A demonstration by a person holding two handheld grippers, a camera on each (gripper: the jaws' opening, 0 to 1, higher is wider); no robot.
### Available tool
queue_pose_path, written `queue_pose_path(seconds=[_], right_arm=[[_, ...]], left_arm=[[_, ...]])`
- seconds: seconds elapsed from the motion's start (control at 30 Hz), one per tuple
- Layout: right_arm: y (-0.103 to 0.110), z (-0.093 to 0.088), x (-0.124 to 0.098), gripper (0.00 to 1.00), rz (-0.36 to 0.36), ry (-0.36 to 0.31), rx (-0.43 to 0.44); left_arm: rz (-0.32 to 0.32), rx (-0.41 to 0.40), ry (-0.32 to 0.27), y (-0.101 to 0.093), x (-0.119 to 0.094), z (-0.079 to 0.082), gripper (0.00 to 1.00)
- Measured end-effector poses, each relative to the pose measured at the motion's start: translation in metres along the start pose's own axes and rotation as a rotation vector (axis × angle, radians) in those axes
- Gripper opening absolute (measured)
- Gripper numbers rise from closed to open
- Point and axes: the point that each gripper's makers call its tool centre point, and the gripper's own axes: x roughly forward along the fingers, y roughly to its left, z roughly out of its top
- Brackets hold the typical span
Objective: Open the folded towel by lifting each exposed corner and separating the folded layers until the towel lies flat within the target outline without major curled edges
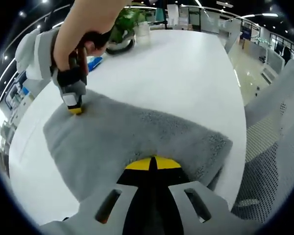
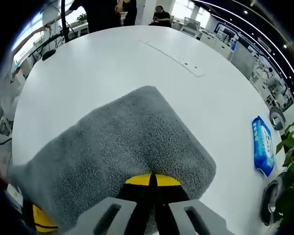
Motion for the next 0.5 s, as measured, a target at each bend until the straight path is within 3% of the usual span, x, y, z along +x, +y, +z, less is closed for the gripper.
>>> queue_pose_path(seconds=[0.33, 0.5], right_arm=[[-0.0019, 0.0017, 0.0013, 0.0, -0.008, 0.011, -0.006], [-0.0005, 0.0009, -0.0006, 0.0, -0.015, 0.0, -0.004]], left_arm=[[0.038, 0.044, -0.009, -0.0023, 0.0009, 0.0015, 0.0], [0.038, 0.006, -0.024, 0.0002, -0.0001, 0.0016, 0.0]])
